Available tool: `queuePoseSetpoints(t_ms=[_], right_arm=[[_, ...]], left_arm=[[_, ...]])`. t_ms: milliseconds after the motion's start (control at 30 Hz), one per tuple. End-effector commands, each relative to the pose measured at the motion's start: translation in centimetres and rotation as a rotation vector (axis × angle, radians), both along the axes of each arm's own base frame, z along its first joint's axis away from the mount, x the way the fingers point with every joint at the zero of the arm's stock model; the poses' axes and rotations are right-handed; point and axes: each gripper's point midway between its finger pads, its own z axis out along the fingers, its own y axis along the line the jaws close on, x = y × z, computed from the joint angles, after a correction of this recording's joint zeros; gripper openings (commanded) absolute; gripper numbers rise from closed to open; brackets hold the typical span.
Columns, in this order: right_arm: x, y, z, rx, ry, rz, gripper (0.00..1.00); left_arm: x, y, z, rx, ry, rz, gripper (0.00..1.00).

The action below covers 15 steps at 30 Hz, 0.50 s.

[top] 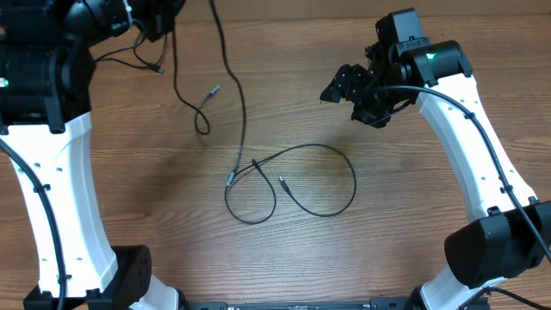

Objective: Untangle cables

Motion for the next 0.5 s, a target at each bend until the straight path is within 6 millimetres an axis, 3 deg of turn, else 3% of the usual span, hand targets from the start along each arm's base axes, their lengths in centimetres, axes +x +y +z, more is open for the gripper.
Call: queuePoseSetpoints(t_ms=[0,100,233,467], right_arm=[[0.0,-0.3,0.3,-0.012,-0.016,-0.004,0.77],[0.0,-0.3,0.3,-0.012,-0.017,-0.004,0.77],[0.0,-0.3,0.3,-0.012,-0.016,-0.004,0.77],[0.4,-1.0,0.1,-0.052,-0.028,-0.021,0.78]], left_arm=[[-0.2,2.8,-0.5,0.146,-0.091,0.039,0.04],[-0.5,5.6,-2.7,0.246,-0.069,0.065,0.04],[-0.7,8.4,-3.9,0.403,-0.131,0.073,0.04],[-0.7,15.1,-8.0,0.618,0.002,0.233,0.04]])
